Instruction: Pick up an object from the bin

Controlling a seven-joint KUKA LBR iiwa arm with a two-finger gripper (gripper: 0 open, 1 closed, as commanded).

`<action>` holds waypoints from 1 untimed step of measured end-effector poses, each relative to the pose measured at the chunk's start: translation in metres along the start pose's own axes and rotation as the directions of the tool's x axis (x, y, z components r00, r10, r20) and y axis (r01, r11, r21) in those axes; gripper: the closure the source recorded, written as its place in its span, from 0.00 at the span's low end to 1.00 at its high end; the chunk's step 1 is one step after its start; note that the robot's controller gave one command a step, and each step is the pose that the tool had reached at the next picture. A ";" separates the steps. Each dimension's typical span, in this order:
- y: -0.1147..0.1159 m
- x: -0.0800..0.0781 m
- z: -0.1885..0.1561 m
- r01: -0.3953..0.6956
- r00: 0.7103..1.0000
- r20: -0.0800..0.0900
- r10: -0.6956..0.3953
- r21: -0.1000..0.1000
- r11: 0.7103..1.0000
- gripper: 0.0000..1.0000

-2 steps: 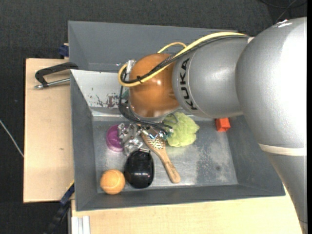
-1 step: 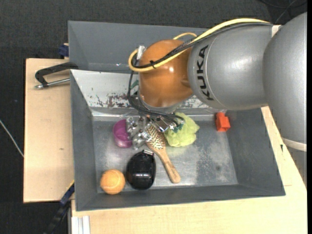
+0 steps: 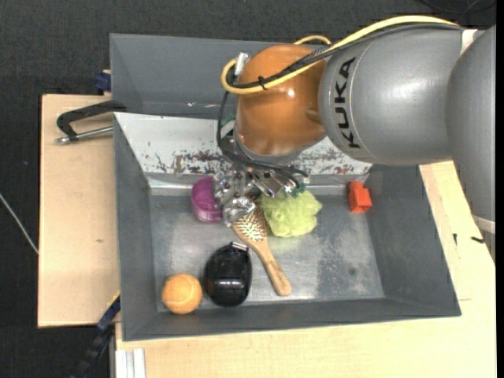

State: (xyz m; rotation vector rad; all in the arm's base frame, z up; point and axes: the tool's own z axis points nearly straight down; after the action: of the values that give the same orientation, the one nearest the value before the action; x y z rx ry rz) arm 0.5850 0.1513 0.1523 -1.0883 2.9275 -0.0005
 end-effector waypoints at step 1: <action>0.034 0.002 0.033 0.015 1.000 -0.016 -0.015 -0.007 1.000 1.00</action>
Offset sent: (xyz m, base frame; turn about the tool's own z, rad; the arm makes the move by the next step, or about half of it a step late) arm 0.0024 0.0019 0.0930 -0.0287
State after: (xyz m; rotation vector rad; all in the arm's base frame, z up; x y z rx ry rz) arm 0.5615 0.1761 0.1185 -1.1158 2.9354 0.0008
